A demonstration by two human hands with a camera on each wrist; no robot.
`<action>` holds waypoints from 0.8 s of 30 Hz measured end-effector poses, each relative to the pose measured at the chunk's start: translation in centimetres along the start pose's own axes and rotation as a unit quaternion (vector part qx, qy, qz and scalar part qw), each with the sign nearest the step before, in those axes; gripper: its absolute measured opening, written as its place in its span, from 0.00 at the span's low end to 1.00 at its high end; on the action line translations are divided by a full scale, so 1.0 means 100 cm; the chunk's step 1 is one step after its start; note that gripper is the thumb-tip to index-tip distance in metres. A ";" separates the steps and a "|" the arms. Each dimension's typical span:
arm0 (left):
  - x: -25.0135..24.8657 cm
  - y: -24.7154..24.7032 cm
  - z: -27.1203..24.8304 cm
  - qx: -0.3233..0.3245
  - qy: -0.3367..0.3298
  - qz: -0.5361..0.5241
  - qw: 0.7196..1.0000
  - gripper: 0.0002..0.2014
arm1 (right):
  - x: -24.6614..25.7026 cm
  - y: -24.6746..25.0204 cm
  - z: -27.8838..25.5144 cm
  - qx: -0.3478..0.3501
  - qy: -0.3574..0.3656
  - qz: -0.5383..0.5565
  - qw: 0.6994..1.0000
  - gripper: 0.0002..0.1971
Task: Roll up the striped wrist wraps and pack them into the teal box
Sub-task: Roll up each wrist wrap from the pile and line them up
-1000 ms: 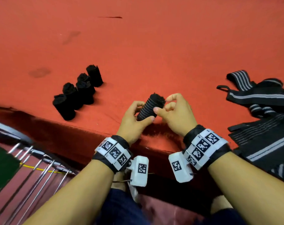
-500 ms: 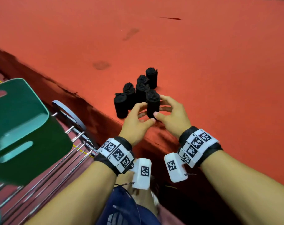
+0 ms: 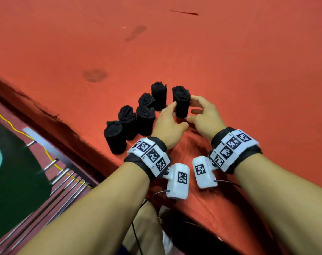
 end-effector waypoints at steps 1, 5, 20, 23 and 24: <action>0.001 -0.001 0.005 0.002 0.006 0.004 1.000 0.41 | 0.001 0.001 0.006 0.012 -0.006 -0.008 1.000 0.33; 0.007 -0.007 0.020 0.013 0.039 -0.011 0.999 0.40 | 0.004 -0.002 0.020 0.080 -0.018 -0.030 0.996 0.40; -0.001 -0.009 0.017 -0.003 0.089 0.112 0.990 0.43 | 0.003 0.021 0.005 0.105 -0.068 -0.104 0.987 0.37; -0.025 -0.016 0.008 0.001 0.071 0.144 0.987 0.35 | 0.008 0.046 -0.018 0.074 -0.048 -0.123 0.988 0.35; -0.033 -0.021 0.005 0.001 0.059 0.151 0.987 0.29 | 0.008 0.057 -0.027 0.059 -0.041 -0.130 0.989 0.33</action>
Point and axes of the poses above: each hand's wrist, its own z-axis towards the middle knuckle, its own y-axis out of the back of the hand, x = y × z, the point moved 3 cm from there along z, towards the middle knuckle, and after that the axes turned 14 degrees about -y, right-handed, at the moved point
